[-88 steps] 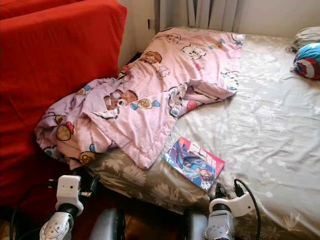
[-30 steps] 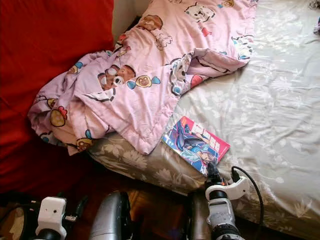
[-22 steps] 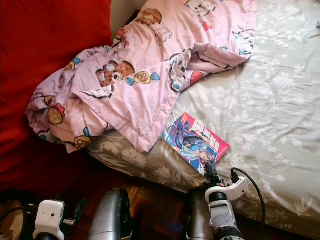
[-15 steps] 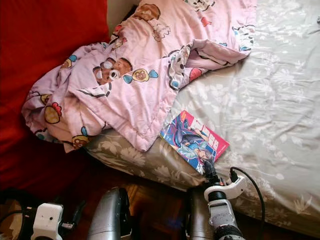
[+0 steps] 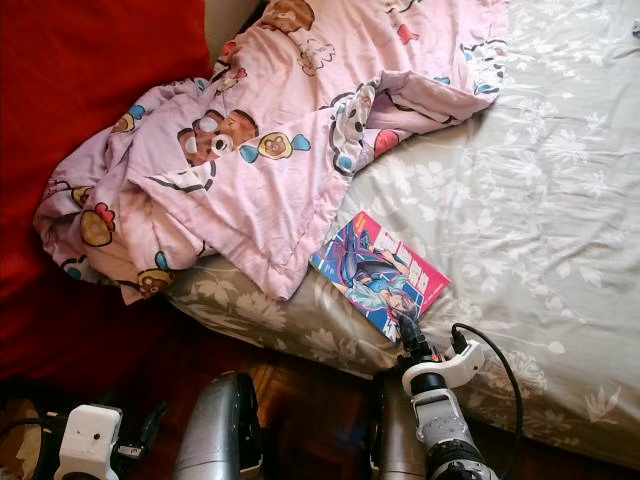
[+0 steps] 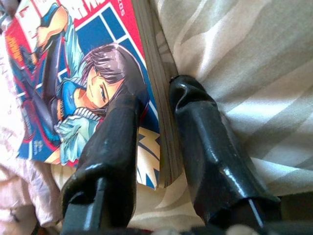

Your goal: Clean up the room

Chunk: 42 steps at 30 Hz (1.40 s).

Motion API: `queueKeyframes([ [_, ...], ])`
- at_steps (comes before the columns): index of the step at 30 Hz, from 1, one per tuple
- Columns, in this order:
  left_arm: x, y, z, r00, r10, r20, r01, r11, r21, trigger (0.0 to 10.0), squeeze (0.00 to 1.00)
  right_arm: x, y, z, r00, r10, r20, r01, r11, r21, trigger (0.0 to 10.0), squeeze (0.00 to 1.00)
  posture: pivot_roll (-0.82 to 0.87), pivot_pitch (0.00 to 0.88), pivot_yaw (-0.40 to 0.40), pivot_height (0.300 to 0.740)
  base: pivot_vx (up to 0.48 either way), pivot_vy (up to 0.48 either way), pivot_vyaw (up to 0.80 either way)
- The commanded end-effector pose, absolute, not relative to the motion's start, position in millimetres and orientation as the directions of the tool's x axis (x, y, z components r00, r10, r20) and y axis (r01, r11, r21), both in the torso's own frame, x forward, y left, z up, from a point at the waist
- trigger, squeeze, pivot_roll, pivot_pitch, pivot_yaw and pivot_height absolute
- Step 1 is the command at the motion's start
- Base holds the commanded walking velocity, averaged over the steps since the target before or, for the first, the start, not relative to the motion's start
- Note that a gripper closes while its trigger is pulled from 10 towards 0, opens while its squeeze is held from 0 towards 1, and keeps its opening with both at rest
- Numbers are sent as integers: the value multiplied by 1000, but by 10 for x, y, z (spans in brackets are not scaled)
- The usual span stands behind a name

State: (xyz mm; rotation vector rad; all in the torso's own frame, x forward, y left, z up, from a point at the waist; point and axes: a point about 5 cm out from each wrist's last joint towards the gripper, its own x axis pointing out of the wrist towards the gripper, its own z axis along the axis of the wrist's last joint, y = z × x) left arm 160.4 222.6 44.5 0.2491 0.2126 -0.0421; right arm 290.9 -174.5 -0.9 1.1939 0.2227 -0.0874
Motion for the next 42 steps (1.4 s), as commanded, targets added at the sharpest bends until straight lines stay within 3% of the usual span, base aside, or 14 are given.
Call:
queueKeyframes([
  [1,1519,2244,393,963,-21,-267,93,960,262,10000,0,2705,-1682,-232,940,31,-340,315,302,900,10000,0,284,345,129,589,0,0,0],
  [10,1591,2218,410,963,-36,-265,108,959,263,10000,0,2679,-1725,-227,954,27,-298,273,332,903,10000,0,272,333,137,589,0,0,0],
  [11,1601,2217,413,964,-36,-264,108,959,263,10000,0,2677,-1733,-226,956,23,-292,268,326,906,10000,576,272,329,137,589,0,0,0],
  [12,1611,2216,416,964,-37,-262,108,959,263,10000,0,2676,-1739,-225,957,20,-289,268,324,908,10000,824,271,326,136,589,0,0,0],
  [13,1622,2216,420,965,-38,-260,108,959,263,10000,0,2676,-1742,-224,957,18,-288,267,323,908,10000,1000,272,324,136,589,0,0,0],
  [16,1656,2220,430,966,-38,-256,108,958,265,10000,0,2679,-1757,-220,958,5,-287,270,324,907,10000,1000,272,327,140,589,0,0,0],
  [17,1659,2221,433,966,-38,-255,108,958,265,10000,0,2678,-1762,-221,957,2,-290,273,328,905,10000,675,272,327,140,589,0,0,0],
  [18,1664,2221,440,967,-40,-253,109,958,267,10000,0,2678,-1771,-219,958,0,-287,271,328,905,10000,0,270,321,141,589,0,0,0],
  [38,1673,2197,457,966,-58,-253,134,946,297,10000,0,2781,-1359,-112,952,251,-175,99,288,953,10000,0,284,309,139,589,0,0,0],
  [39,1674,2196,456,966,-59,-253,135,945,298,10000,0,2785,-1338,-106,948,267,-172,89,295,951,9569,0,284,309,139,589,0,0,0],
  [40,1674,2196,455,966,-59,-253,136,945,299,10000,0,2788,-1331,-101,948,270,-167,84,292,953,5412,0,284,309,139,589,0,0,0],
  [41,1675,2196,454,965,-59,-254,137,944,300,10000,0,2790,-1328,-98,949,270,-163,81,288,954,5412,0,283,310,138,589,0,0,0],
  [42,1675,2197,453,965,-59,-254,137,944,300,10000,0,2794,-1322,-95,949,271,-161,80,287,955,0,0,283,310,138,589,0,0,0],
])
